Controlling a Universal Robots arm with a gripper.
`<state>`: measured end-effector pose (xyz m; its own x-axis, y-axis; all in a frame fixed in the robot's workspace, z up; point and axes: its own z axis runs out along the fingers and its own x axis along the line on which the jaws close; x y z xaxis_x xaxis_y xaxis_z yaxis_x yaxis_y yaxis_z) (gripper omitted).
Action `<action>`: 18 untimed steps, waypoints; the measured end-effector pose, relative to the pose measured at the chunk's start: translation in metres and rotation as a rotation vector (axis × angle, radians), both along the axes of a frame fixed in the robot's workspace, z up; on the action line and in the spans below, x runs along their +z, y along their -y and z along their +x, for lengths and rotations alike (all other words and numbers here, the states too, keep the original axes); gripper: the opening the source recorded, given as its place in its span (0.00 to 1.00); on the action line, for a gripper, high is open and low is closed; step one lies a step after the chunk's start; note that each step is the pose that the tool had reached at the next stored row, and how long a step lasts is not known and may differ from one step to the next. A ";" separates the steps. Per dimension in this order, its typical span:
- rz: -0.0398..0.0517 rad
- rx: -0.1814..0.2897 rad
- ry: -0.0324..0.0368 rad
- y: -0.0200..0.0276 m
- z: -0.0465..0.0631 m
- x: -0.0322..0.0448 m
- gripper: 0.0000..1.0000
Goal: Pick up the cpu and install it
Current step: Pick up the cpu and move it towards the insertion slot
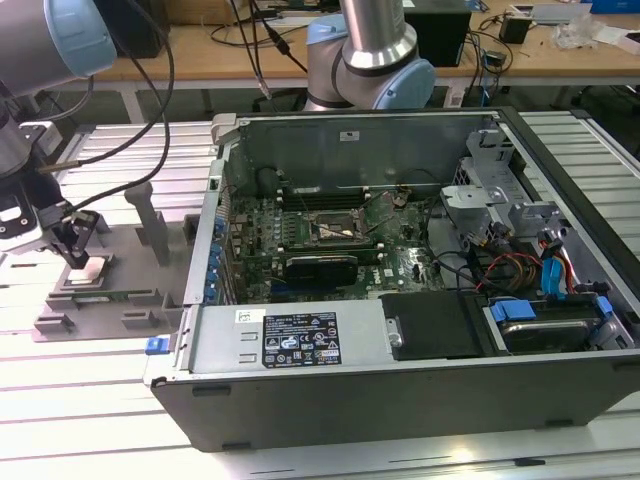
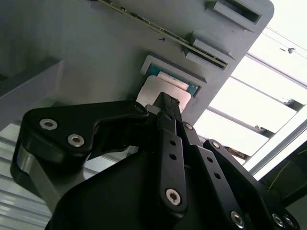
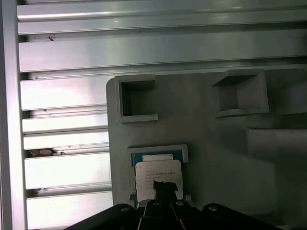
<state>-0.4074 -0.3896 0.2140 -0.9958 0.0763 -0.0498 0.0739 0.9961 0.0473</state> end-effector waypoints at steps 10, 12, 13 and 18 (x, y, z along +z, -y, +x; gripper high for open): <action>0.0001 0.000 0.0002 0.0000 0.000 -0.0005 0.29; 0.0001 0.000 0.0002 0.0000 0.000 -0.0006 0.42; 0.0001 0.000 0.0002 0.0000 0.000 -0.0006 0.42; 0.0001 0.000 0.0002 0.0000 0.000 -0.0008 0.66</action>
